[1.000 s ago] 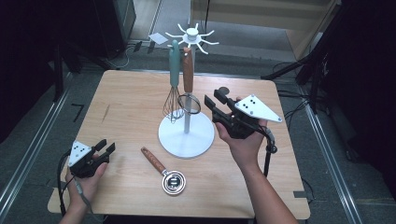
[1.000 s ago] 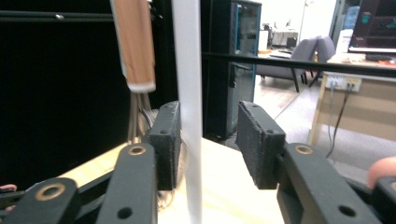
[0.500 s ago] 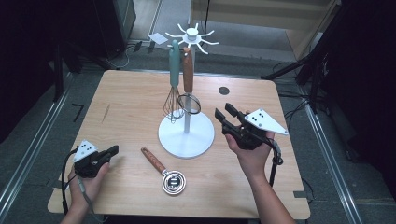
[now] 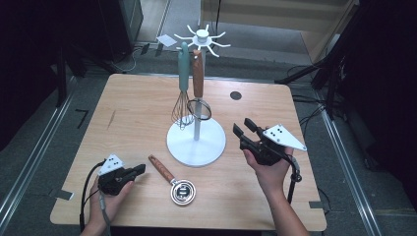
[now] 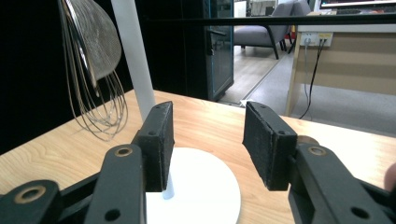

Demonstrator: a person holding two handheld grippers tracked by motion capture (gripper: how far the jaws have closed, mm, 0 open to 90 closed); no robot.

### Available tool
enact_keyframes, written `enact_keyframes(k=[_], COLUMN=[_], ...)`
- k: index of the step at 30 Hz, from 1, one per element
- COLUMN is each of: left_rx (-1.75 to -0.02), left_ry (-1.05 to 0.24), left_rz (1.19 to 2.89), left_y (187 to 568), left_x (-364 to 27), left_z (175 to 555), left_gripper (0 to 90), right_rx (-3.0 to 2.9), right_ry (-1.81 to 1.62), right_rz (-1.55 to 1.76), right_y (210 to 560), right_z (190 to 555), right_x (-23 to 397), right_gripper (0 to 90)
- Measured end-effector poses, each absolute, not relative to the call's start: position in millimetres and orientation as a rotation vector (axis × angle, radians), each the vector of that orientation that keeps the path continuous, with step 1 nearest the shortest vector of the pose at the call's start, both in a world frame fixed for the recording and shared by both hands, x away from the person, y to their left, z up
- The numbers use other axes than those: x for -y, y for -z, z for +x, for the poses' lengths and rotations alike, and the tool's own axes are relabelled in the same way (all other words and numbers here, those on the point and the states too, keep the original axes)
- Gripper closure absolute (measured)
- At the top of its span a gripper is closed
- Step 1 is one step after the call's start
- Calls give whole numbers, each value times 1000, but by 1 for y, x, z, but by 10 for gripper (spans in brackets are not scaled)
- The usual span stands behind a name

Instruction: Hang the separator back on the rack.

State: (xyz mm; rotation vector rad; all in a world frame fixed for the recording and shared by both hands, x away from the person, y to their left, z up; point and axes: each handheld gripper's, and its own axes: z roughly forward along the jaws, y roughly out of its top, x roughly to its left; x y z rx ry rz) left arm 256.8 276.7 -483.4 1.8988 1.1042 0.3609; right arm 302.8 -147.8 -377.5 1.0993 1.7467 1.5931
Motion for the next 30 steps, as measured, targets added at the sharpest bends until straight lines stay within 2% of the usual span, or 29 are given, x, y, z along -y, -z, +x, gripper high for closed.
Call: enact_keyframes(k=[7,18,30], left_rx=[-1092,-1038,-1013], left_ry=[-315,-251,-192], left_rz=[1926,1993,2036], left_y=[485,488,491], left_x=[-265,-227,-209], left_z=[254,245,242], left_gripper=[900,900,900], right_rx=[-1755,-1731,-1748], right_ry=[-1562,-1525,-1517], right_rz=[1134,1194,1214], right_y=[391,407,413], right_z=[299,290,291], right_x=[155,175,174], right_gripper=[517,501,500])
